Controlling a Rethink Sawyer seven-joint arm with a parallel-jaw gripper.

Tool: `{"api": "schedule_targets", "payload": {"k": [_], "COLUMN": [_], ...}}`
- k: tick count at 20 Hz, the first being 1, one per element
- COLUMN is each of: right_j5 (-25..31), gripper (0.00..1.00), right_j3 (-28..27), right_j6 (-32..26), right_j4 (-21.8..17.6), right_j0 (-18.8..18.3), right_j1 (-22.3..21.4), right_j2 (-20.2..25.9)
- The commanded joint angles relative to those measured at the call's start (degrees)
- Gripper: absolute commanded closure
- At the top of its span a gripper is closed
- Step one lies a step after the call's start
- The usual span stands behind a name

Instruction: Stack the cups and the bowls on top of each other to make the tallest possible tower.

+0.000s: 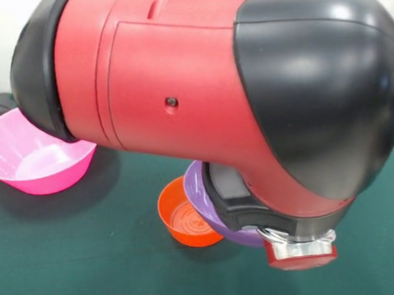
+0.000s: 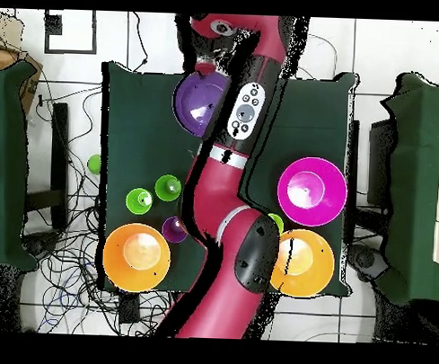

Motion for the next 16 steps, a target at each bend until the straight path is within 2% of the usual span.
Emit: {"api": "schedule_targets", "payload": {"k": [1, 13, 16], "right_j5": [1.66, 0.59, 0.53], "gripper": [1.00, 1.00, 1.00], "right_j3": [-4.76, -5.17, -5.18], "right_j6": [-16.38, -21.69, -22.34], "right_j4": [-9.89, -15.88, -16.23], "right_j0": [-0.75, -1.41, -1.82], "right_j1": [1.08, 2.08, 2.36], "right_j2": [4.62, 10.12, 10.69]}}
